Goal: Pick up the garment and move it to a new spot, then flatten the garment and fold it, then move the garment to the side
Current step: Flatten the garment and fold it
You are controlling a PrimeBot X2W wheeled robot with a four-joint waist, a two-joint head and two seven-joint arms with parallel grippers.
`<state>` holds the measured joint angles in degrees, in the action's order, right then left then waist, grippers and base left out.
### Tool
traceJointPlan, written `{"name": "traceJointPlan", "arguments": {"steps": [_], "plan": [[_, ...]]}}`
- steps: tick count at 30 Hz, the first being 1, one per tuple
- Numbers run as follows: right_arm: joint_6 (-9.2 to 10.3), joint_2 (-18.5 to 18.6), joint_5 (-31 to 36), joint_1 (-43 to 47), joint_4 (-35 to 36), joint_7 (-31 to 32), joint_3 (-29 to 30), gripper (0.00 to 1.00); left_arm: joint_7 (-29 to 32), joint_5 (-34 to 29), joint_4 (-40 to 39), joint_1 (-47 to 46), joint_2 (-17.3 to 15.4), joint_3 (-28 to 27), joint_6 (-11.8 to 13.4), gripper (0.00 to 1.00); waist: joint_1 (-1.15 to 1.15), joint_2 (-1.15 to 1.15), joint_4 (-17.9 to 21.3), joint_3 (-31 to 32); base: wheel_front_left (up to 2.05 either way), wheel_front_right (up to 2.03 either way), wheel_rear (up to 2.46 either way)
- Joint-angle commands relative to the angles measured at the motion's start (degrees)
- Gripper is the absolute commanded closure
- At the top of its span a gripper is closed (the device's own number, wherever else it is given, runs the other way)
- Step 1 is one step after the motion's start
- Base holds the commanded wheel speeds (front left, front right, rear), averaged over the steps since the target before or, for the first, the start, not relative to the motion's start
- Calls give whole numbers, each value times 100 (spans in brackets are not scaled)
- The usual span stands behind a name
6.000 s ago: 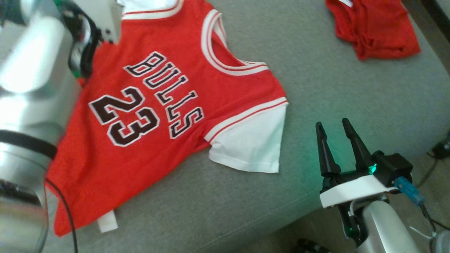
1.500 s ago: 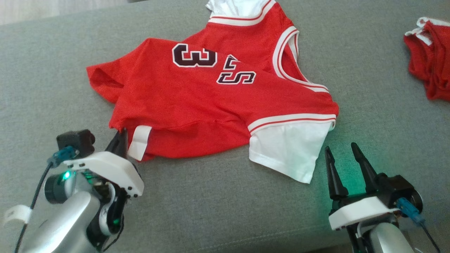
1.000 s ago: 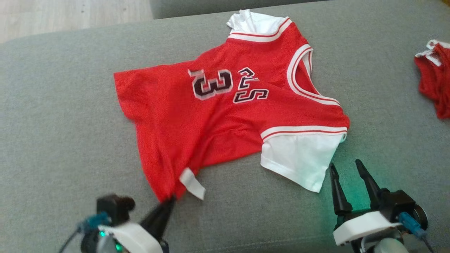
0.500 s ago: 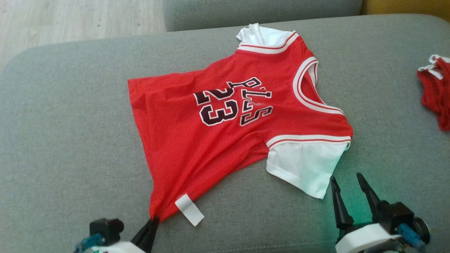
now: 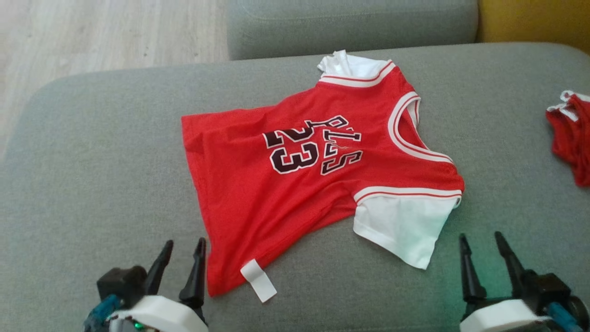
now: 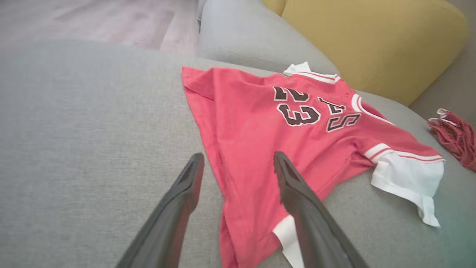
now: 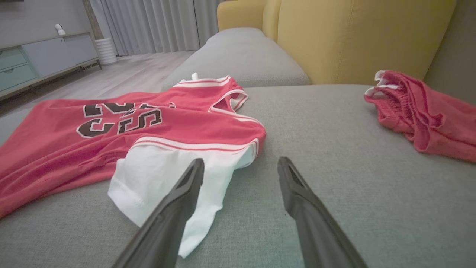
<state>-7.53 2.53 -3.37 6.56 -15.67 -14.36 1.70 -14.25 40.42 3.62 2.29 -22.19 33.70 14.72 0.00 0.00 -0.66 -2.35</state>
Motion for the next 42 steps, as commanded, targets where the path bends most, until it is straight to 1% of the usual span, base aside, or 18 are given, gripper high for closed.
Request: {"name": "traceJointPlan", "arguments": {"steps": [1,6,11,16,19,21,27,35,42], "plan": [[4,34,20,-96,239,-63,-47,0,-72,-244,-166,-10,67,-404,37,0,0,0,-48,64,0,0,0],[4,34,43,-88,382,-63,127,0,-73,-1059,0,160,443,-921,-112,0,0,0,-120,183,0,0,0],[4,34,47,-148,477,-63,213,0,-74,-1765,164,204,876,-1434,-365,0,0,0,-170,241,0,0,0],[4,34,78,-177,404,-63,147,0,-74,-2365,273,248,1267,-1843,-613,0,0,0,-163,258,0,0,0],[4,34,60,-192,328,-63,8,0,-74,-2646,365,256,1412,-2027,-754,0,0,0,-159,265,0,0,0],[4,34,47,-199,306,-63,-58,0,-74,-2718,397,259,1446,-2092,-797,0,0,0,-160,263,0,0,0],[4,34,-50,-242,292,-63,-318,0,-74,-3015,542,306,1590,-2427,-1032,0,0,0,-210,266,0,0,0],[4,34,-45,-226,316,-63,-311,0,-74,-3222,669,340,1739,-2661,-1283,0,0,0,-283,276,0,0,0],[4,34,-18,-257,307,-63,-346,0,-74,-3323,715,337,1831,-2775,-1399,0,0,0,-254,270,0,0,0]]}}
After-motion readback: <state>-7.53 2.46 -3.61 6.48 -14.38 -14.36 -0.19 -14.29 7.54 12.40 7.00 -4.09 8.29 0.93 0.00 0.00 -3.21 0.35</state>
